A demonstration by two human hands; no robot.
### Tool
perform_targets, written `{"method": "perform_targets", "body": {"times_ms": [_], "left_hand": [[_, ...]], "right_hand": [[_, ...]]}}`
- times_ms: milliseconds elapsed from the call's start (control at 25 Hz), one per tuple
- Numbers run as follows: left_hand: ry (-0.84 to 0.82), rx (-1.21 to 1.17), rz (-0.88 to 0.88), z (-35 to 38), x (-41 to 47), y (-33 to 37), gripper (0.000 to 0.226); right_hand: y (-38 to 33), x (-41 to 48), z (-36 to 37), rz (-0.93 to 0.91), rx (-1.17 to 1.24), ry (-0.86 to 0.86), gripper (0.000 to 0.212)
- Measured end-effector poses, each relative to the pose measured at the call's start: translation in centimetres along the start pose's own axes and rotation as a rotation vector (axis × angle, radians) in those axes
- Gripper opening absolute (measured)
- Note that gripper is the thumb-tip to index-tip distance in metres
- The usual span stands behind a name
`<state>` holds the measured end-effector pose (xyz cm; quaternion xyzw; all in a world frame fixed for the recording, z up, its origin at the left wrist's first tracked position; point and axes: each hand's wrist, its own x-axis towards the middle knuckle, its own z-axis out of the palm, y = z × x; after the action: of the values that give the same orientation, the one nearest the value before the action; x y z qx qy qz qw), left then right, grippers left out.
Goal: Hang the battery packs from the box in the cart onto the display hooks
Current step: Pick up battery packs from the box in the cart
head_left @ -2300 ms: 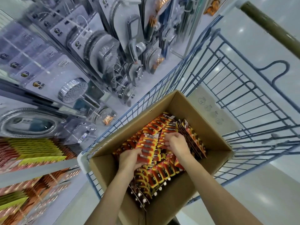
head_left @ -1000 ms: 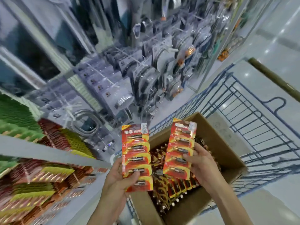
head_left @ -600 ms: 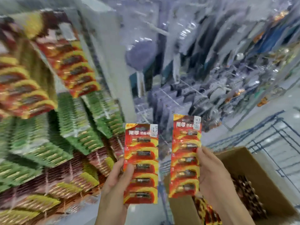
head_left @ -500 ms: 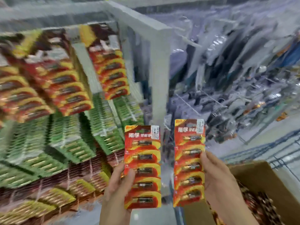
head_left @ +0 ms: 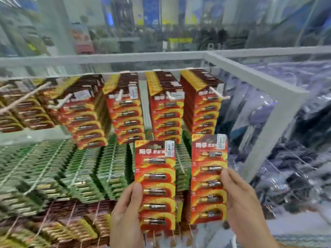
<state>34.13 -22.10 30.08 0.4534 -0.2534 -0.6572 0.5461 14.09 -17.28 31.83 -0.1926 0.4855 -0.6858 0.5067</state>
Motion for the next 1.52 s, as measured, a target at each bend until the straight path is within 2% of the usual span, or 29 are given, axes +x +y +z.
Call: {"method": "perform_targets", "body": {"times_ms": [200,400,800,1040,1520], "left_hand": [[0.021,-0.063,0.187,0.4,0.3,3.0,0.04],[0.022,-0.016,0.355,1.4,1.1,6.6,0.029],[0.032,0.029,0.422,2.0,3.1,7.3,0.025],[0.098,0.083,0.469,3.5,8.2,7.5,0.023],[0.088,0.126,0.516,3.2,11.0,6.8,0.014]], "right_hand": [[-1.8,1.2,1.9,-0.043,-0.042,-0.071,0.037],[-2.5,1.9,2.0,-0.035,-0.105,-0.066,0.047],[-3.4,2.1,1.5,-0.08,-0.084,-0.07,0.035],[-5.3,2.8,1.4,-0.268,-0.063,0.022,0.023],[-7.0,5.6,1.9,-0.292,-0.22,0.096,0.024]]}}
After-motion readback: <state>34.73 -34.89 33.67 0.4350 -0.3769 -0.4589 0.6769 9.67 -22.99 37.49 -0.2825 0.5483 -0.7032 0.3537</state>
